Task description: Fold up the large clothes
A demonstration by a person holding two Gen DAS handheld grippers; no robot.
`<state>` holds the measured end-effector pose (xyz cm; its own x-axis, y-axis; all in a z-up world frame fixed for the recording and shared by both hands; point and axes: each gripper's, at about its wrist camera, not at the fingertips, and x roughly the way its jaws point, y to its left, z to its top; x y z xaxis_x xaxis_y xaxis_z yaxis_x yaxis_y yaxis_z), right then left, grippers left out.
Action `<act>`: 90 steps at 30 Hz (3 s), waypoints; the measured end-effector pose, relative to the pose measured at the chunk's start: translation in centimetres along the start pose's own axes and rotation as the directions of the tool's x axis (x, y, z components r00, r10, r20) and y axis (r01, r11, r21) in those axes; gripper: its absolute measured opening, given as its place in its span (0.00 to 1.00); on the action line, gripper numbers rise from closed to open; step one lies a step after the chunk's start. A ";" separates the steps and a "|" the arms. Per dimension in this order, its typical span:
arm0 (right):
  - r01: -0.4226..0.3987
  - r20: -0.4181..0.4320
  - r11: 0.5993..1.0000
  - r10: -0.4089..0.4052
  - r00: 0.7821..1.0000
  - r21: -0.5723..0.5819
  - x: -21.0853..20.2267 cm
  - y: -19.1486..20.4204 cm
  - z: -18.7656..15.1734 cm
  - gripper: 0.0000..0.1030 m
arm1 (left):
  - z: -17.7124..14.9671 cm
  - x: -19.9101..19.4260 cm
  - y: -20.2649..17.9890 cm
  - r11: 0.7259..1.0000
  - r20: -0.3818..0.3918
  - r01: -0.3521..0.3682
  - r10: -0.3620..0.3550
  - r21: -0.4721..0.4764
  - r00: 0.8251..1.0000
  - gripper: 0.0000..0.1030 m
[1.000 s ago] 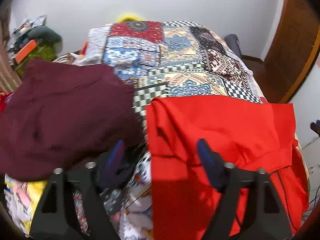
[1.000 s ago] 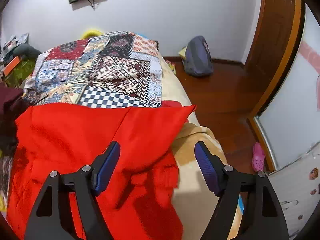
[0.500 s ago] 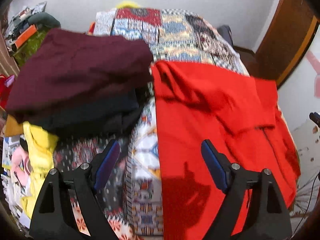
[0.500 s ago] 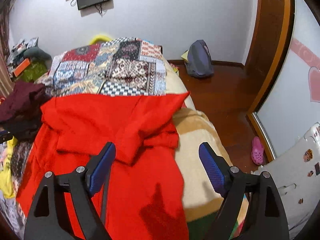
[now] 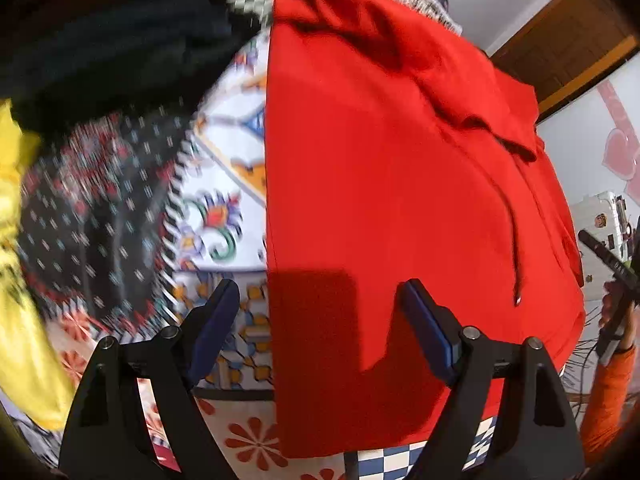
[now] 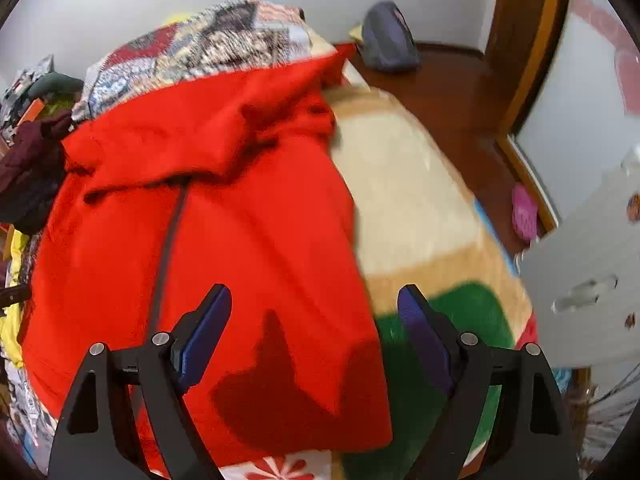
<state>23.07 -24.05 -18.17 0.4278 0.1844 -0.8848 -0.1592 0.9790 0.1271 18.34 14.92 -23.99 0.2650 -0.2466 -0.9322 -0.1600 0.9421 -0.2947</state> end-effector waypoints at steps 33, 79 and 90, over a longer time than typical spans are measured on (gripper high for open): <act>-0.151 0.119 0.982 0.164 0.979 -0.112 -3.0 3.2 7.7 0.07 | 9.0 -10.2 -5.7 0.974 0.327 0.170 -0.212 0.152 0.921 0.03; -0.044 0.007 0.992 0.045 0.999 -0.115 13.3 3.4 21.3 0.74 | 23.7 6.6 -8.3 0.957 0.236 -0.196 0.144 0.215 0.961 0.64; 0.241 0.033 0.968 -0.240 0.970 -0.072 16.2 -0.1 23.0 0.74 | 30.3 6.8 -4.2 0.919 0.313 -0.395 0.378 -0.010 0.871 0.63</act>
<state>50.51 -19.22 -22.22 0.4829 -0.0528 -0.8741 -0.1149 0.9857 -0.1230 49.62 16.14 -22.70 0.4681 0.2126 -0.8577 -0.2615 0.9605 0.0953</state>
